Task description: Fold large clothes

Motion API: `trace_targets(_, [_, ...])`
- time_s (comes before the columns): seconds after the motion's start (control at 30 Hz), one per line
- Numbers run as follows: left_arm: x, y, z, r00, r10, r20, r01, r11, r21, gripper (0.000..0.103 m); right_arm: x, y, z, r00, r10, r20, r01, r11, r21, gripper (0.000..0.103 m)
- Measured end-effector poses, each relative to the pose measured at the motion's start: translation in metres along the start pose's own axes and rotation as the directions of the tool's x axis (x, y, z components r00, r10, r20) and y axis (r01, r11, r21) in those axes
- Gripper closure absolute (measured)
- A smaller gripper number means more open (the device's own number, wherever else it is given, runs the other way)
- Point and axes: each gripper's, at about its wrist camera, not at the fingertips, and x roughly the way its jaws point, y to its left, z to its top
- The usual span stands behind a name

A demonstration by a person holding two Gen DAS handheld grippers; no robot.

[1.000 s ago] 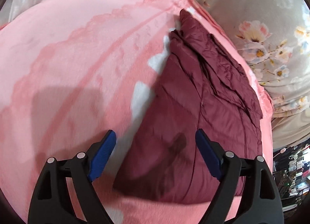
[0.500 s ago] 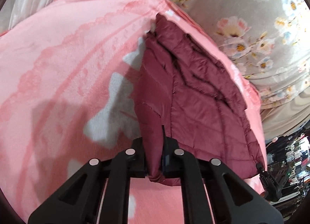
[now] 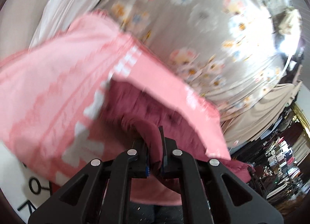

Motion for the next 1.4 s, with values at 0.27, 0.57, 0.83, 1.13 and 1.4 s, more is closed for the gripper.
trace_targets(0.27, [0.094, -0.029, 0.065, 0.990, 0.138, 0.029, -0.141, 0.978, 0.156, 0.097, 0.124, -0.043, 0.045, 0.997, -0.018, -0.071, 0.028, 0.990, 0.140, 0.099])
trace_targets(0.57, [0.268, 0.034, 0.073, 0.905, 0.406, -0.126, -0.377, 0.904, 0.201, 0.097, 0.268, -0.106, 0.013, 0.955, -0.109, -0.277, 0.177, 0.956, 0.233, 0.099])
trace_targets(0.83, [0.326, 0.067, 0.048, 0.853, 0.481, -0.200, -0.434, 0.869, 0.239, 0.097, 0.323, -0.129, -0.017, 0.910, -0.198, -0.363, 0.277, 0.944, 0.179, 0.099])
trace_targets(1.13, [0.332, 0.073, 0.047, 0.881, 0.440, -0.175, -0.406, 0.892, 0.200, 0.093, 0.313, -0.130, -0.021, 0.929, -0.203, -0.308, 0.259, 0.953, 0.154, 0.082])
trace_targets(1.4, [0.247, 0.007, 0.083, 0.918, 0.382, 0.106, -0.396, 0.891, 0.220, 0.048, 0.257, -0.052, 0.011, 0.967, -0.205, -0.149, 0.196, 0.978, -0.075, 0.062])
